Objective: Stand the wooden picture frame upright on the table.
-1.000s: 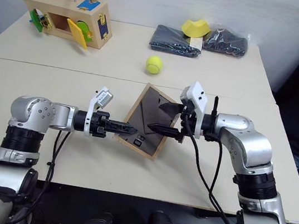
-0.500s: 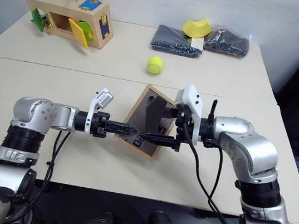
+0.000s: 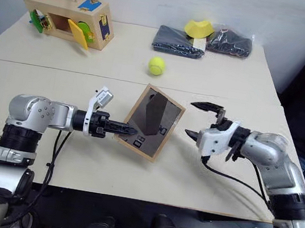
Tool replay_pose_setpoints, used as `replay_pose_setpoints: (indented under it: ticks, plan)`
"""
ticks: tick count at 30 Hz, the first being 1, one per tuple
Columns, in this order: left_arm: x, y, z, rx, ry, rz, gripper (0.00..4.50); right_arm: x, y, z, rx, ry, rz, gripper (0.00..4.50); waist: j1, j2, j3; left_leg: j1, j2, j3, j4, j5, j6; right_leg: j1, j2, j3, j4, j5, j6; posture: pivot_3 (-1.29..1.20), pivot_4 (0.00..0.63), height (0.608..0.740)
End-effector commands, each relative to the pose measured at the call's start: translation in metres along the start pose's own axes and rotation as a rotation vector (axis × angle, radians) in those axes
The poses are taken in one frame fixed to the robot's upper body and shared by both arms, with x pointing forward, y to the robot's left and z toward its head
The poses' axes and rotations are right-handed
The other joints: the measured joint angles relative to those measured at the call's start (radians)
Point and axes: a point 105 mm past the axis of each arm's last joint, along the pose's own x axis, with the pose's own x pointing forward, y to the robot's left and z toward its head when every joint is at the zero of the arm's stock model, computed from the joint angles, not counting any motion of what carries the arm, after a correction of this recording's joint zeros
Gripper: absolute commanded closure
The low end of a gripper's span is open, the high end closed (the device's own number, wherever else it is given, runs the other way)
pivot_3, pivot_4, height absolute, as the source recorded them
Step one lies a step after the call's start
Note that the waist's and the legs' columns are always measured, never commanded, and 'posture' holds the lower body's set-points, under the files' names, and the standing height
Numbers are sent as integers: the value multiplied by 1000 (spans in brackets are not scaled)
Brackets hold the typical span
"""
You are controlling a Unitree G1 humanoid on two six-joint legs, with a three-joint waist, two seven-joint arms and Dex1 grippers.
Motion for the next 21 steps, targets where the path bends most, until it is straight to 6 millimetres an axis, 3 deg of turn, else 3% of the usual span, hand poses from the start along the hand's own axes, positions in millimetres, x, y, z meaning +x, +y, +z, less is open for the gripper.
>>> replay_pose_setpoints:
  ticks: [1, 3, 7, 10, 16, 19, 21]
  plan:
    - [-1, -21, 11, 55, -12, -82, 3245, 13, 4, 6, -154, -72, -38, 0, 0, 0, 0, 0, 0, 0, 0, 0, 0, 0, 0, 0, 1, 0, -1, 0, 150, 740]
    - [-1, -23, 11, 50, -11, -95, 3245, 24, 3, 4, -177, -80, -76, 0, -1, 0, 0, 0, 1, 0, 0, 0, -1, 0, 1, 0, 1, -1, -1, 0, 150, 740]
    - [-2, -22, 10, 44, -7, -86, 3245, 43, -7, 6, -220, -105, -175, 891, -4, 0, 0, 0, 1, 0, 1, 1, -1, -1, 1, 0, 2, -1, -1, 0, 150, 740]
    - [-5, -20, 10, 32, -19, -75, 3245, 45, -11, 6, -244, -118, -230, 1810, -3, 0, 0, 0, 1, 0, 1, 1, -1, -2, 1, 0, 3, -1, -2, 0, 150, 740]
    - [-19, -14, 12, 31, -51, -22, 3245, 48, -15, 8, -271, -139, -268, 2549, -4, 0, 0, 0, 0, 0, 1, 1, -2, -1, 1, 0, 3, -1, -2, 0, 150, 740]
    - [-32, -11, 13, 46, -69, 25, 2300, 50, -16, 4, -262, -135, -258, 2655, -11, 0, 0, 0, 1, 0, 1, 1, -2, -1, 1, 0, 3, -1, -2, 0, 150, 740]
    - [-44, -11, 13, 58, -84, 59, 1652, 51, -16, 1, -254, -132, -251, 3178, -21, 0, 0, 0, 1, 0, 0, 1, -2, -2, 1, 0, 3, -1, -2, 0, 150, 740]
